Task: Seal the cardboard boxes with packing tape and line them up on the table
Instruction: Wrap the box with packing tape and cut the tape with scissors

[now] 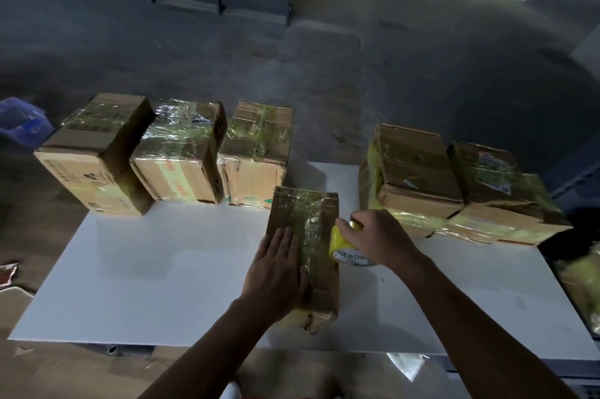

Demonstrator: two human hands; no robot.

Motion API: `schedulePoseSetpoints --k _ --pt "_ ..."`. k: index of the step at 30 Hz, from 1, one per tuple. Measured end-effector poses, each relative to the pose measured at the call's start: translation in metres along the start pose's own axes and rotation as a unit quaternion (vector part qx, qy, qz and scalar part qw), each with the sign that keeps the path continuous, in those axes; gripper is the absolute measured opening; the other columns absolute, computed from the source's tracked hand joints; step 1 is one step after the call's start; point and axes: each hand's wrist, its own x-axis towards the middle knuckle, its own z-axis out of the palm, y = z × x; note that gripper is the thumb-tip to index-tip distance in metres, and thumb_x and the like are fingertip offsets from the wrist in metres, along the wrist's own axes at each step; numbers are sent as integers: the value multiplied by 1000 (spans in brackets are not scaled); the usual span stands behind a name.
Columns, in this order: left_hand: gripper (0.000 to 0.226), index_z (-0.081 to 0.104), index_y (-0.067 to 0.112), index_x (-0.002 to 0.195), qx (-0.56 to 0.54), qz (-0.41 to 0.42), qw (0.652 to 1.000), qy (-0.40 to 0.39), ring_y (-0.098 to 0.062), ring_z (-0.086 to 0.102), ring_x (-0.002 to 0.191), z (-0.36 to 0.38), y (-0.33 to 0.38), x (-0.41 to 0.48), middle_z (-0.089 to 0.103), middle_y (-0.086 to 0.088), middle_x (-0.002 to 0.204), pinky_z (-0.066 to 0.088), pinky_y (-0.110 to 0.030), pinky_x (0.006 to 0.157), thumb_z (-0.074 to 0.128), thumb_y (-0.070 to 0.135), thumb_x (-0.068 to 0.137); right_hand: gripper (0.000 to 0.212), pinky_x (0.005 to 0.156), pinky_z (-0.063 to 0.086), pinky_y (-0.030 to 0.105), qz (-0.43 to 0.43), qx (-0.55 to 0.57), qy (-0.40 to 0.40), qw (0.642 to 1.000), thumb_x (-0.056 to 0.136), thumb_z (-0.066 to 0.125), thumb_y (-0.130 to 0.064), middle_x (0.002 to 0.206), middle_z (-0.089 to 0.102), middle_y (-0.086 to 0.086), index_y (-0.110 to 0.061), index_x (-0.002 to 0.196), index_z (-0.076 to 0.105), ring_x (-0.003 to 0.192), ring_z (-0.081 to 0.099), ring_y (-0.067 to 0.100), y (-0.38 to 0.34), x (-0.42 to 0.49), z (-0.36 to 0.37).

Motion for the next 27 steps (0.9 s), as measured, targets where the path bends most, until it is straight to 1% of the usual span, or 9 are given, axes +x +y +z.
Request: schedulePoseSetpoints --k 2,5,7,9,12,16,19,23,27 --pt "75 16 5 152 21 -3 1000 -18 -29 8 149 -5 2 1 14 -15 159 4 -43 121 1 47 92 51 52 28 28 21 -11 -6 1000 91 58 -38 47 33 1 -13 52 36 48 32 17 -2 1 1" --pt "61 10 0 151 46 16 998 -42 -35 4 148 -17 15 5 8 -22 159 6 -46 121 23 34 102 50 54 29 28 30 -39 -19 999 92 54 -39 49 35 1 -15 52 35 47 33 15 -8 5 1" --pt "58 10 2 151 4 33 998 -47 -32 4 148 -19 29 8 8 -19 159 7 -44 120 27 30 103 49 54 30 28 30 -36 -20 999 93 52 -38 49 36 1 -15 53 36 48 36 15 -10 6 0" --pt "62 9 3 152 -38 27 998 -53 -30 5 149 -10 41 7 7 -17 160 6 -43 119 18 38 101 47 52 29 27 23 -37 -18 999 93 51 -39 50 38 0 -18 54 36 49 37 14 -6 3 2" --pt "68 18 0 150 -19 19 1000 -6 -33 16 147 3 48 3 9 -17 157 8 -45 116 13 42 98 46 53 34 30 22 34 -26 999 92 54 -41 53 44 7 -9 61 45 52 42 17 12 -4 3" --pt "68 2 4 152 -16 19 999 -36 -29 -2 149 1 47 3 1 -16 160 -7 -41 115 10 46 100 51 51 33 27 56 121 -50 990 89 57 -50 56 41 1 -4 68 51 51 41 10 23 -7 -2" --pt "69 2 4 152 -13 13 999 -38 -29 -3 149 -2 49 2 0 -16 161 -9 -39 113 9 46 99 50 49 29 27 17 62 -13 998 87 63 -41 52 35 4 -2 60 49 49 34 14 30 -7 1" --pt "70 0 3 152 0 3 997 -77 -29 -5 148 -5 48 4 -1 -17 160 -6 -43 117 7 47 98 43 52 33 26 28 46 -19 998 88 63 -37 51 41 1 -3 62 57 51 43 15 50 -14 10" --pt "84 2 -3 150 6 -50 990 -130 -37 1 147 -17 68 18 2 -24 158 4 -54 116 25 58 97 43 54 35 28 66 46 -61 995 89 59 -43 55 46 -1 -9 63 56 54 45 14 54 -16 25"
